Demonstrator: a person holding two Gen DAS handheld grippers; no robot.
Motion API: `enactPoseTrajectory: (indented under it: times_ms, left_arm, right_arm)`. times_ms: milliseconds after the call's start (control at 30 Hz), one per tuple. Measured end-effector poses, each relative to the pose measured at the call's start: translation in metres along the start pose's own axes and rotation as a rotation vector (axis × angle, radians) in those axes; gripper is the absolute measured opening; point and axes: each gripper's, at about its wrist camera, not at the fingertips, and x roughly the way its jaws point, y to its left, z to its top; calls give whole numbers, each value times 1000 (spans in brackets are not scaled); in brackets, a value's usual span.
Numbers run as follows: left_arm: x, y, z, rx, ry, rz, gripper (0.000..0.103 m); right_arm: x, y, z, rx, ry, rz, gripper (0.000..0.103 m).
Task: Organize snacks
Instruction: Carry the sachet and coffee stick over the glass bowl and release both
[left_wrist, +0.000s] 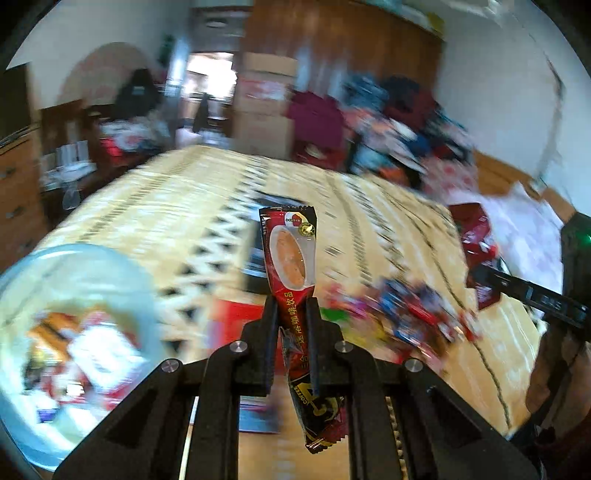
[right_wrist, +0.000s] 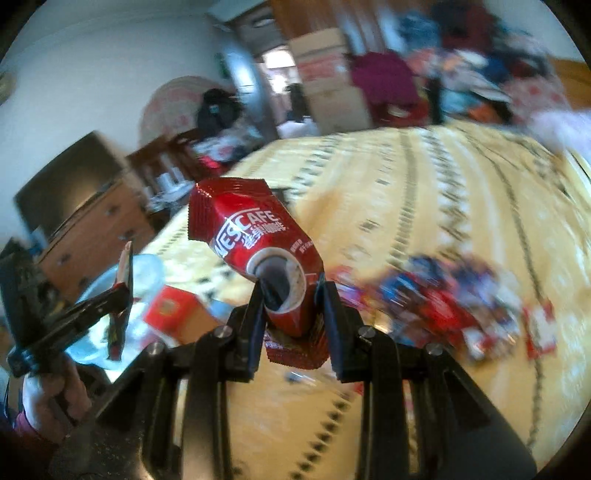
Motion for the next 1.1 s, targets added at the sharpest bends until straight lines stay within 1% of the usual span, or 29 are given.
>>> enactPoseTrajectory:
  times_ms: [33, 100, 167, 200, 333, 400, 533, 633, 667, 800, 1100]
  left_arm:
    - [-5, 15, 4, -22, -6, 23, 13]
    - [-21, 63, 11, -97, -21, 85, 13]
    - [-35, 100, 13, -141, -31, 145, 13]
    - [-42, 124, 13, -169, -32, 190, 13]
    - [-56, 188, 0, -242, -6, 325, 13]
    - [-56, 212, -8, -268, 14, 372, 13]
    - [-49, 233, -25, -281, 52, 422, 13]
    - [-48, 236, -35, -281, 62, 426, 13]
    - [-46, 231, -36, -281, 64, 426, 13]
    - [-39, 233, -38, -275, 67, 426, 13]
    - [-41, 233, -38, -276, 66, 421, 13]
  right_arm:
    - [10, 19, 8, -26, 6, 29, 30]
    - [28, 51, 20, -64, 21, 77, 30]
    - [47, 85, 29, -100, 43, 131, 30]
    - [59, 104, 32, -122, 58, 159, 30]
    - [103, 180, 32, -220, 125, 240, 30]
    - [122, 211, 25, -259, 164, 276, 30]
    - [155, 257, 5, -316, 243, 315, 30]
    - [170, 277, -9, -342, 291, 324, 30]
    - [174, 280, -13, -345, 303, 324, 30]
    - [185, 291, -21, -346, 335, 310, 30]
    - [191, 299, -22, -342, 345, 293, 30]
